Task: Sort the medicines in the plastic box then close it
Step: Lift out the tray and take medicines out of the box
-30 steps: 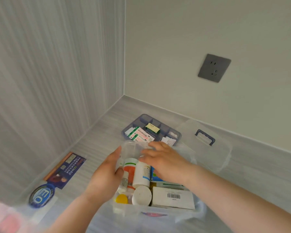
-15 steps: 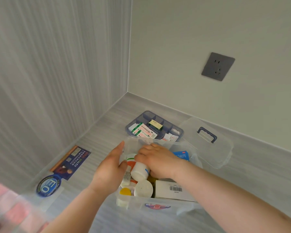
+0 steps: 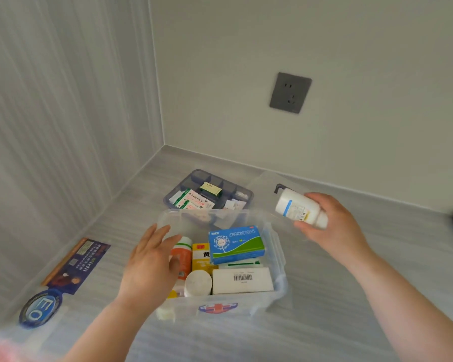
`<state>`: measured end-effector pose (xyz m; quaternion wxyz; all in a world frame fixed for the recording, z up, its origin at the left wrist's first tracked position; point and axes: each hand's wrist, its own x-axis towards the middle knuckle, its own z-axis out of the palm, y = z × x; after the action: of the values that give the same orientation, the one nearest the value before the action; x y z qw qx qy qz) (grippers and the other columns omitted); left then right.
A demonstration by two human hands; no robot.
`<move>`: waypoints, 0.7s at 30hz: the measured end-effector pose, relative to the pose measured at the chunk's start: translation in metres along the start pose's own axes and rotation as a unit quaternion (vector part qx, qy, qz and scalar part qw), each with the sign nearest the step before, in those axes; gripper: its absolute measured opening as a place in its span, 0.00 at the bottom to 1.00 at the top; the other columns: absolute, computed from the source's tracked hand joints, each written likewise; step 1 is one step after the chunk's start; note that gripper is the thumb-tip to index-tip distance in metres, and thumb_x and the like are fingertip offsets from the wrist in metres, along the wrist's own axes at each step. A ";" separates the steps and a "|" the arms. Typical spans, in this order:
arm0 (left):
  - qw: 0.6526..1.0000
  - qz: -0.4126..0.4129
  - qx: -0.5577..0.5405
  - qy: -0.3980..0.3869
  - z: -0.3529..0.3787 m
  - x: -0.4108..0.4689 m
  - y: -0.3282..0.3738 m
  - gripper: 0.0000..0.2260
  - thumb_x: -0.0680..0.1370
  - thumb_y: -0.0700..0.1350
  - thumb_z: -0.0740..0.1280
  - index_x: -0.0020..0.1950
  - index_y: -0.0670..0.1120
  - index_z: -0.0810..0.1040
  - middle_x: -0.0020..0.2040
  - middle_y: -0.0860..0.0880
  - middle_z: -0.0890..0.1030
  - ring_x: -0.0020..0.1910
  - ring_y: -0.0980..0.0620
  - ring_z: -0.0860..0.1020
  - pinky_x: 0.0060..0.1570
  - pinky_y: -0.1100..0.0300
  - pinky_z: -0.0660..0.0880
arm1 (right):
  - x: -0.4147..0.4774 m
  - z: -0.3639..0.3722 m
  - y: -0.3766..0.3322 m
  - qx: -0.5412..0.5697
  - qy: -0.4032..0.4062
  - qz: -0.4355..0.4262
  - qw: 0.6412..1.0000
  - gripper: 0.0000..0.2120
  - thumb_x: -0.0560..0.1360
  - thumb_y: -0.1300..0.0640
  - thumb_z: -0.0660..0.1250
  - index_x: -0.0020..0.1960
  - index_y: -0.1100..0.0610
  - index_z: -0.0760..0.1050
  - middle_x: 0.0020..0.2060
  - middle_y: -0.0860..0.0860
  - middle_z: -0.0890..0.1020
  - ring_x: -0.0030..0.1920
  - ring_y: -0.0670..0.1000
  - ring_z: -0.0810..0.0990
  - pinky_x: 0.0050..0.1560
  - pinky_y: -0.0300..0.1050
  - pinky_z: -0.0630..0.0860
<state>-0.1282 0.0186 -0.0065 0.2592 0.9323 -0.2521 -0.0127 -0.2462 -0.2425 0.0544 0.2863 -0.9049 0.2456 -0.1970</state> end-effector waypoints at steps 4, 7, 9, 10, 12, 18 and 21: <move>0.999 -0.008 -0.031 0.008 0.000 -0.001 0.001 0.16 0.75 0.41 0.61 0.64 0.48 0.70 0.72 0.48 0.64 0.73 0.50 0.53 0.70 0.53 0.53 | -0.022 -0.001 0.046 -0.097 -0.077 0.163 0.979 0.20 0.66 0.57 0.72 0.56 0.57 0.70 0.55 0.57 0.78 0.53 0.58 0.77 0.46 0.45 0.69; 0.999 -0.011 -0.040 0.010 -0.001 -0.001 0.002 0.15 0.75 0.40 0.62 0.62 0.47 0.72 0.71 0.47 0.66 0.73 0.49 0.54 0.69 0.52 0.54 | -0.029 0.005 0.057 -0.200 -0.180 0.162 0.949 0.19 0.66 0.54 0.72 0.46 0.52 0.61 0.52 0.56 0.79 0.51 0.57 0.78 0.40 0.42 0.65; 0.999 -0.011 -0.044 0.011 0.000 -0.002 0.003 0.15 0.75 0.40 0.62 0.61 0.47 0.72 0.70 0.47 0.66 0.72 0.49 0.54 0.69 0.51 0.54 | -0.026 0.010 0.058 -0.251 -0.215 0.147 0.932 0.20 0.67 0.53 0.70 0.45 0.51 0.58 0.53 0.55 0.78 0.52 0.57 0.78 0.41 0.42 0.67; 0.999 -0.009 -0.048 0.012 0.000 -0.002 0.003 0.15 0.75 0.39 0.62 0.61 0.47 0.73 0.70 0.47 0.67 0.72 0.49 0.55 0.69 0.51 0.54 | -0.024 0.013 0.057 -0.275 -0.226 0.138 0.925 0.18 0.67 0.54 0.69 0.46 0.52 0.59 0.55 0.54 0.77 0.52 0.57 0.78 0.42 0.42 0.68; 0.998 -0.009 -0.060 0.021 0.000 -0.002 0.003 0.14 0.74 0.37 0.62 0.60 0.46 0.74 0.69 0.46 0.68 0.72 0.48 0.56 0.69 0.51 0.55 | -0.019 0.021 0.055 -0.311 -0.240 0.116 0.912 0.17 0.69 0.55 0.67 0.53 0.55 0.64 0.57 0.54 0.75 0.54 0.58 0.77 0.45 0.44 0.70; 0.991 -0.011 -0.124 0.045 0.000 -0.005 0.003 0.14 0.73 0.33 0.63 0.57 0.43 0.76 0.66 0.44 0.72 0.71 0.48 0.59 0.68 0.51 0.56 | -0.015 0.030 0.052 -0.327 -0.257 0.102 0.904 0.32 0.69 0.48 0.68 0.67 0.53 0.57 0.62 0.53 0.69 0.56 0.58 0.77 0.49 0.47 0.74; 0.982 -0.010 -0.178 0.057 0.000 -0.007 0.000 0.15 0.73 0.32 0.63 0.58 0.43 0.75 0.67 0.44 0.71 0.70 0.48 0.61 0.66 0.55 0.57 | -0.018 0.023 0.049 -0.302 -0.247 0.118 0.913 0.40 0.67 0.44 0.68 0.71 0.49 0.49 0.66 0.52 0.65 0.59 0.55 0.75 0.51 0.45 0.72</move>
<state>-0.1340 0.0216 -0.0068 0.4345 0.8731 -0.2210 -0.0068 -0.2656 -0.2577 0.0027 0.0717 -0.9327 0.3195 0.1514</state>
